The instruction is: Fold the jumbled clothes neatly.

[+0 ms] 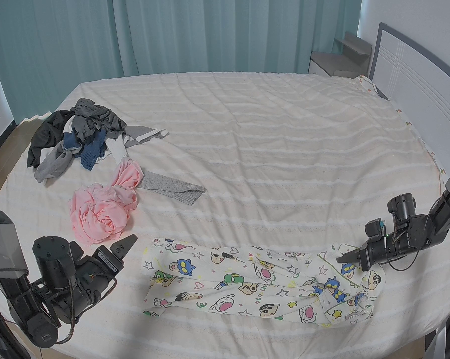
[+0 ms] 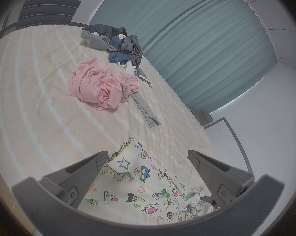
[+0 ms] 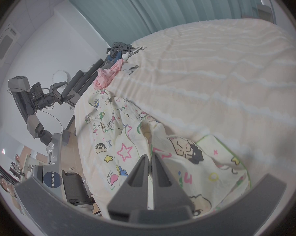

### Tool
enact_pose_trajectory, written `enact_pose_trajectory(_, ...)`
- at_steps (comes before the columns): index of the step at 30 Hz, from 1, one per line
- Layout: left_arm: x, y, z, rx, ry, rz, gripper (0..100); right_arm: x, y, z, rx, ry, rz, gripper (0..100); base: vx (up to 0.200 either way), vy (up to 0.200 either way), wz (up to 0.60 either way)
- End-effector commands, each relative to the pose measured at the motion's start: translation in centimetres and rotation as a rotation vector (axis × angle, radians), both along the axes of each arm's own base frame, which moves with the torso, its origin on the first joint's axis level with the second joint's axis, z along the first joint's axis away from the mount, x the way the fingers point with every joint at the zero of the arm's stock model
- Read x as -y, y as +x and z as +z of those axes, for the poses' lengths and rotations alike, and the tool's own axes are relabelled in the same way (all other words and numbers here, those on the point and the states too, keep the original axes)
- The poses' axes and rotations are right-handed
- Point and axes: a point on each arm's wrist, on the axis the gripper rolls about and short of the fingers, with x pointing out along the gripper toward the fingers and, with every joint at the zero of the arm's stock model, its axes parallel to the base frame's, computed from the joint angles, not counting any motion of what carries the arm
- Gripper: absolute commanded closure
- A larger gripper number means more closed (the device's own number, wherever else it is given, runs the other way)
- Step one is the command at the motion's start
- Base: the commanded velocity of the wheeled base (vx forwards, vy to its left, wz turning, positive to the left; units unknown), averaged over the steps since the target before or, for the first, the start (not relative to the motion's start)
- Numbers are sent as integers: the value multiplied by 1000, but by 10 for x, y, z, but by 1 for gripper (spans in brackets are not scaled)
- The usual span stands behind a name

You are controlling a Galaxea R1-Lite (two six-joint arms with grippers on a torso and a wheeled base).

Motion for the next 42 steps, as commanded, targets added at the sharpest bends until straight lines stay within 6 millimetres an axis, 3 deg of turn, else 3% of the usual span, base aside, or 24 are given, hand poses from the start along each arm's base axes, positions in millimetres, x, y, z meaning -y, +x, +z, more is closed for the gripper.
enact_pose_trajectory(1, -1, -2, 0, 2, 1, 0, 0, -5, 6, 11, 47, -2, 14, 100, 0, 0, 0)
enact_pose_trajectory(14, -1, -2, 0, 2, 1, 3, 0, -10, 15, 35, -38, -20, 24, 100, 0, 0, 0)
enact_pose_trajectory(22, -2, -2, 0, 2, 1, 5, 0, -8, -12, 67, -140, -36, 34, 100, 0, 0, 0)
enact_pose_trajectory(30, -2, -2, 0, 2, 1, 5, 0, -5, -26, 62, -169, -213, -9, 100, 0, 0, 0)
enact_pose_trajectory(36, -2, -2, 0, 2, 1, 5, 0, -6, -20, 67, -141, -222, -12, 100, 0, 0, 0)
enact_pose_trajectory(42, -2, -2, 0, 2, 1, 5, 0, -21, -5, 65, -131, -266, 21, 100, 0, 0, 0)
